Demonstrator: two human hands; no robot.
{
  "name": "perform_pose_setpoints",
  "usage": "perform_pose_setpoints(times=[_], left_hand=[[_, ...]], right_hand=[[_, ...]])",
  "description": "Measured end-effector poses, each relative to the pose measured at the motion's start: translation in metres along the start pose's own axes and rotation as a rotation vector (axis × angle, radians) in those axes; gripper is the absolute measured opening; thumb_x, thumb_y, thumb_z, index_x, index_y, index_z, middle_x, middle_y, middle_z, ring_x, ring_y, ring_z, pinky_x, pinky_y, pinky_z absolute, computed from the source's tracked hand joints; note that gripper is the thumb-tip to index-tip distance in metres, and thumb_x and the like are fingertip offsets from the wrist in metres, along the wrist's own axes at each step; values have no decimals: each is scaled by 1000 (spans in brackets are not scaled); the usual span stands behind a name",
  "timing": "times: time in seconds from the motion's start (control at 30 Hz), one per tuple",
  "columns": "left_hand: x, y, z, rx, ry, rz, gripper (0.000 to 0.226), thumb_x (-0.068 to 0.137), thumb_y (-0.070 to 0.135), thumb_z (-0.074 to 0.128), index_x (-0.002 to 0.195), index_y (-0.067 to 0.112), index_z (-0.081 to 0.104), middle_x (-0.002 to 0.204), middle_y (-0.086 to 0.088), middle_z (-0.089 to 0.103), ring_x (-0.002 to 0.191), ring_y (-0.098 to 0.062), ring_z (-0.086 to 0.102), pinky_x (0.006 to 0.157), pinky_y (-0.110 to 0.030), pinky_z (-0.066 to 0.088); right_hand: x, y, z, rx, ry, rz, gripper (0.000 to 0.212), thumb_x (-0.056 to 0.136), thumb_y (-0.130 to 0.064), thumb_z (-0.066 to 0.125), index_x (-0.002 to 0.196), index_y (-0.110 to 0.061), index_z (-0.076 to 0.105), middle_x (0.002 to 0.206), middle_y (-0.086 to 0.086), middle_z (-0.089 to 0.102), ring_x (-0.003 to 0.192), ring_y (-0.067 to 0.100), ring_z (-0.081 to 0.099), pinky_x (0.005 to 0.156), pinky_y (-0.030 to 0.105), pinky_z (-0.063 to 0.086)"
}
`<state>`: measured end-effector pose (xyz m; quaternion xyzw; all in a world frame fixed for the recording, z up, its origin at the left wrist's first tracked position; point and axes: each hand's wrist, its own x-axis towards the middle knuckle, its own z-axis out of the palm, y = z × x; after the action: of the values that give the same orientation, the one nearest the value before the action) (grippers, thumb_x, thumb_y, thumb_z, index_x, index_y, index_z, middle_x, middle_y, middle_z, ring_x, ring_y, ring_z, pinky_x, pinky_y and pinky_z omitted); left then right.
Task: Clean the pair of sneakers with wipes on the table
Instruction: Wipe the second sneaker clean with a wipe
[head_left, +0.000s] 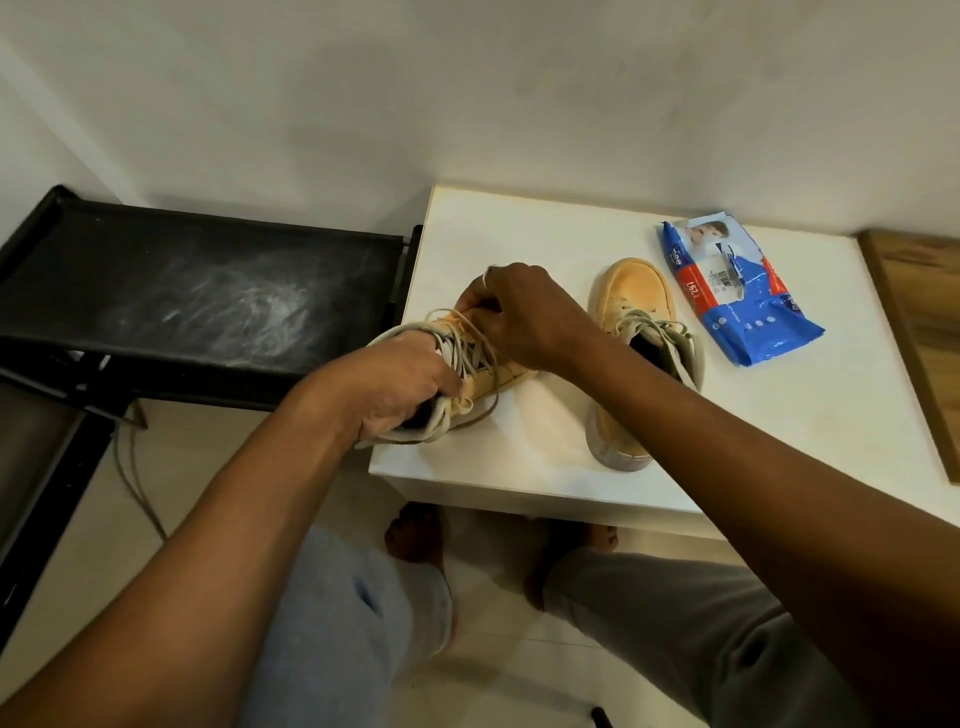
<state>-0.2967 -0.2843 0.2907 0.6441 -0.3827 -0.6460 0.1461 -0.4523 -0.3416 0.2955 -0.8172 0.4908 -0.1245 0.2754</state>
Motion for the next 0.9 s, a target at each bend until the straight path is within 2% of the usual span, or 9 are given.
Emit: perform_pose_setpoints(times=[0.1,0.27,0.4,0.53,0.63,0.67,0.77,0.9], left_hand=[[1,0,0,18,5,20,28,92,-3,63,116,13,62,114,-11,71,104,-29,70,88,-38,59],[5,-1,-1,66,19,50,45,91,2,66,133,15,57,118,-6,71,107,-28,69,97,-44,56],[5,-2,-2,99,7,52,43,87,4,72,127,16,60,113,-8,73,104,-29,72,94,-47,58],[2,-3,-2,107,-4,48,35,86,1,73,116,16,64,111,-9,72,103,-28,70,90,-42,60],[0,0,0,79,3,50,26,86,-4,70,106,12,66,109,-13,72,104,-31,69,88,-41,60],[0,1,0,63,8,46,25,86,-6,69,105,9,67,109,-15,72,104,-33,69,90,-43,60],[3,2,-1,31,37,29,24,84,-6,70,106,3,69,108,-18,73,105,-36,69,97,-50,56],[5,6,3,-68,80,31,13,90,-6,64,98,1,71,99,-19,73,91,-31,69,91,-45,56]], right_hand=[[-3,3,-6,155,-2,15,17,93,-12,60,99,-16,76,91,-8,71,81,3,65,68,10,47],[-5,-5,-7,375,41,-50,14,95,-16,62,100,-13,75,97,-2,74,88,8,69,79,16,54],[-2,-7,-8,111,-39,-121,18,95,-20,63,107,-15,75,100,-3,72,86,7,65,73,10,48],[-4,-2,-14,96,-96,-88,17,92,-22,66,105,-16,75,95,-6,73,79,4,66,69,9,51],[-4,7,-16,-17,-93,-44,17,90,-18,66,104,-16,75,90,-9,69,74,3,61,63,4,42],[-4,10,-16,-86,-92,-39,17,89,-16,65,103,-16,76,90,-9,69,75,5,60,64,7,43],[-1,20,-21,-236,-78,7,19,88,-14,62,100,-17,75,95,-1,72,84,15,66,75,27,54],[-3,29,-37,-254,19,66,21,92,-18,63,109,-19,74,103,0,73,90,17,67,85,34,56]])
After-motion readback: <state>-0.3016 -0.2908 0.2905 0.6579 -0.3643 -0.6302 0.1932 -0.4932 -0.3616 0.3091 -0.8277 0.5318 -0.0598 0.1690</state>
